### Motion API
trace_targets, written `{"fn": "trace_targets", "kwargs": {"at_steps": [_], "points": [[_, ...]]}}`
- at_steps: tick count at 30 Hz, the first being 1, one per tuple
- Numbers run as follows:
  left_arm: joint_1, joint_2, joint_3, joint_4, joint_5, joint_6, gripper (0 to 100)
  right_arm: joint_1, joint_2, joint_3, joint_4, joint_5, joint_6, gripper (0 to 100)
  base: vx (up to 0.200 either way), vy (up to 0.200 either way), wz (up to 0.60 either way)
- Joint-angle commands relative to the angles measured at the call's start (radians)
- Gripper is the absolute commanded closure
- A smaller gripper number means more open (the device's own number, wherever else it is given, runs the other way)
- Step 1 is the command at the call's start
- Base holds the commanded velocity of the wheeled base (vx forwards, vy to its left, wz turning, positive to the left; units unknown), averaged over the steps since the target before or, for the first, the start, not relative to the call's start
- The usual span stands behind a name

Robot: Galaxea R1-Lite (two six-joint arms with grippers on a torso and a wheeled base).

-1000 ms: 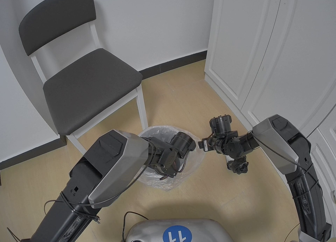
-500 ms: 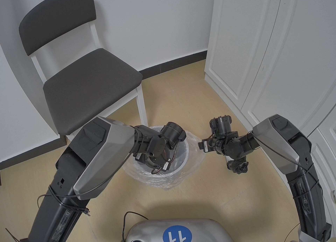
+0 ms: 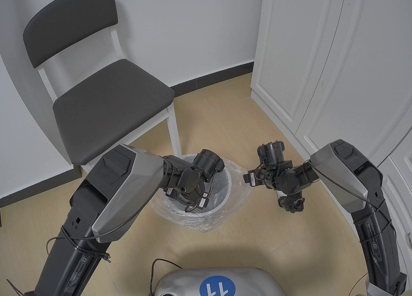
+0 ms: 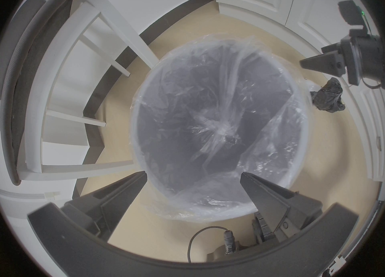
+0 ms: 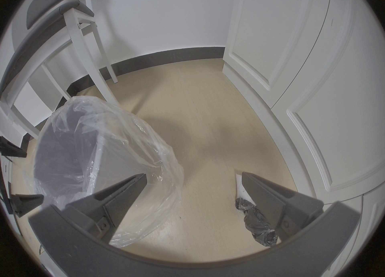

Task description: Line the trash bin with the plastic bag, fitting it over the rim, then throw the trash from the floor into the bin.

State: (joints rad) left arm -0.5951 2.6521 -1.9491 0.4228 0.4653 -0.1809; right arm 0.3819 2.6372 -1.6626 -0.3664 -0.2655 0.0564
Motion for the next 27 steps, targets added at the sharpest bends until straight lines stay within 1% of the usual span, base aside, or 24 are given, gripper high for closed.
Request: {"fn": "trace_targets", "kwargs": {"at_steps": [1,19,20,27], "points": [[0.001,0.022,-0.002,-0.006,0.001,0.000,0,0.000,0.000,0.001,0.000,0.000,0.000,0,0.000,0.000,0.00],[0.011,0.043,-0.008,-0.010,0.001,-0.005,0,0.000,0.001,0.000,0.000,0.000,0.000,0,0.000,0.000,0.00],[0.011,0.043,-0.008,-0.010,0.001,-0.005,100,-0.001,0.003,0.000,0.000,0.000,0.000,0,0.000,0.000,0.00],[0.008,0.029,0.012,-0.006,0.006,-0.011,100,-0.001,0.001,0.000,0.000,0.000,0.000,0,0.000,0.000,0.00]]}}
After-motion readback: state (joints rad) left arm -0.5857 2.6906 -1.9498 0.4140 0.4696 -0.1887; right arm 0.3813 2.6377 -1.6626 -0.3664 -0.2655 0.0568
